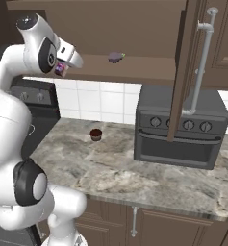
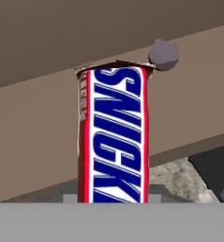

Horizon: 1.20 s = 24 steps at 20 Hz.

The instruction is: Pick the bar and honey bottle from the counter and place them in the cabinets closest to them.

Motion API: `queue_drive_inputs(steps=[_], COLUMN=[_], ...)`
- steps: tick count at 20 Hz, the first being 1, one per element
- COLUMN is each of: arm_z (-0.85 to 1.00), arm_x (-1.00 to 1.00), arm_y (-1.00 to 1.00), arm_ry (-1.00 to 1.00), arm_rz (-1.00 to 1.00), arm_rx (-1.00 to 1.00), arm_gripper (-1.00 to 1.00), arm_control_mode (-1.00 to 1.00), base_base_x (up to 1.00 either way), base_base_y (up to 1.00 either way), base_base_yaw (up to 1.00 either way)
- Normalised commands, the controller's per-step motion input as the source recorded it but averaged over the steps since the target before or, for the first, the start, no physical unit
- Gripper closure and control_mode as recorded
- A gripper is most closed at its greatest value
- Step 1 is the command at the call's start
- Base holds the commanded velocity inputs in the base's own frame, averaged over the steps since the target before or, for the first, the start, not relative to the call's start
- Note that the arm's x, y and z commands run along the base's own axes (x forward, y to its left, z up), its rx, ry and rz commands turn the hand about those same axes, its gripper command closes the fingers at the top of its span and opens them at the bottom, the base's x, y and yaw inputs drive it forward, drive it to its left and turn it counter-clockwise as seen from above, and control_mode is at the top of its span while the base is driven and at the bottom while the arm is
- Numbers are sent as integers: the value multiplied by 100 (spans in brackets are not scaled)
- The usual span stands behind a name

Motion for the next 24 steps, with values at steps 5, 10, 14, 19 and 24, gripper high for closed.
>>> queue_drive_inputs(steps=[5, 10, 14, 19, 24], arm_z=[17, -17, -3, 0, 0], arm_x=[71, 50, 63, 86, 40], arm_y=[1, 1, 0, 0, 1], arm_ry=[0, 4, 0, -1, 0], arm_rz=[1, 0, 0, 0, 0], arm_rx=[1, 0, 0, 0, 0], arm_gripper=[100, 100, 100, 100, -100], arm_control_mode=[-100, -100, -100, -100, -100], base_base_x=[0, 0, 0, 0, 0], base_base_y=[0, 0, 0, 0, 0], base_base_yaw=[0, 0, 0, 0, 0])
